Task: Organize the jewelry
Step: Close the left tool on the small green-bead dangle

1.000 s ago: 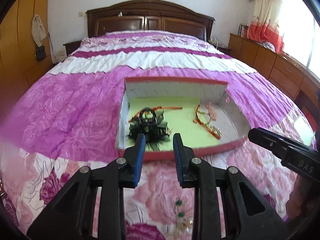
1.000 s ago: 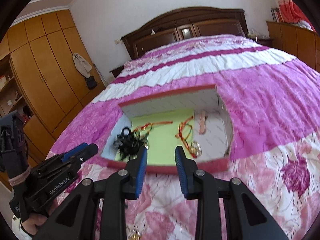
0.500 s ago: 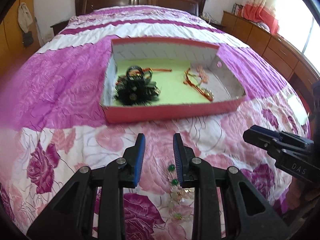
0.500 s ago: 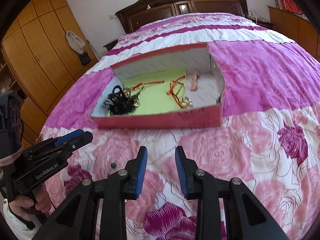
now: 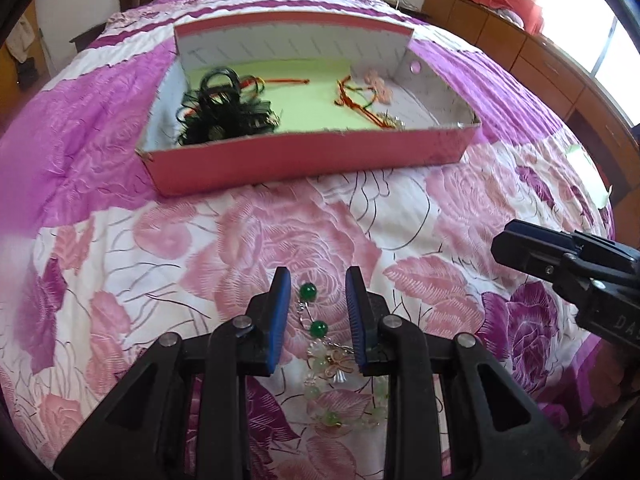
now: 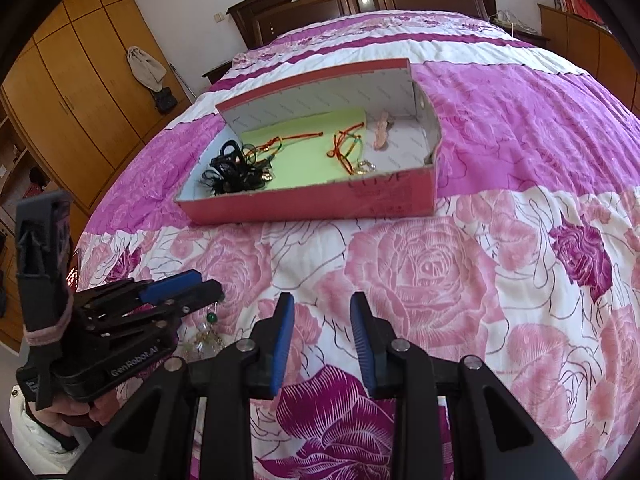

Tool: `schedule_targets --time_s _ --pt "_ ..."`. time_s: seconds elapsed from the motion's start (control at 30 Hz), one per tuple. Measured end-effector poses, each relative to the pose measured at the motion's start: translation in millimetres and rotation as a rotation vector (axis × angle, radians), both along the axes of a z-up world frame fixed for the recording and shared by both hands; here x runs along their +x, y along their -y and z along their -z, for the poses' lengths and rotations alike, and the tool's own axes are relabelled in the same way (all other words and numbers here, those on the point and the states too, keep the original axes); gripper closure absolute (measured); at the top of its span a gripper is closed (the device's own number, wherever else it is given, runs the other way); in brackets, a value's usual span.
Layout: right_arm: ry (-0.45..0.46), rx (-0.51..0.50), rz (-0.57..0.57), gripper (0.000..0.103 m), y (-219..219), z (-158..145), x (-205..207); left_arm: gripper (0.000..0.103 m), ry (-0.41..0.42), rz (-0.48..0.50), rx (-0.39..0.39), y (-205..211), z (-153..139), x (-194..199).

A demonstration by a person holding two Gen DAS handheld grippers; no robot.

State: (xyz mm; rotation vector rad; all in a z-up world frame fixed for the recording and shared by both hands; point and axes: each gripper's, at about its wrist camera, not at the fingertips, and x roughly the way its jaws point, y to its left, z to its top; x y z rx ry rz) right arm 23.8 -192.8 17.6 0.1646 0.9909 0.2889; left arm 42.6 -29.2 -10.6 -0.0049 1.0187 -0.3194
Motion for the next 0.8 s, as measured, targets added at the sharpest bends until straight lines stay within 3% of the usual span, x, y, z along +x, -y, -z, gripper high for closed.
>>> schedule_targets --time_s 0.17,0.3,0.5,0.8 --pt "-0.015 0.006 0.002 0.071 1 4 -3 0.085 -0.006 0.007 0.021 4 8 2" --pt "-0.022 0.011 0.002 0.071 1 6 -3 0.102 -0.014 0.011 0.030 6 13 5" --pt "-0.024 0.012 -0.001 0.071 0 6 -3 0.102 -0.005 0.007 0.011 2 9 4" --pt "-0.030 0.020 -0.036 0.071 -12 2 -6 0.102 0.065 -0.031 -0.015 -17 -20 -4"
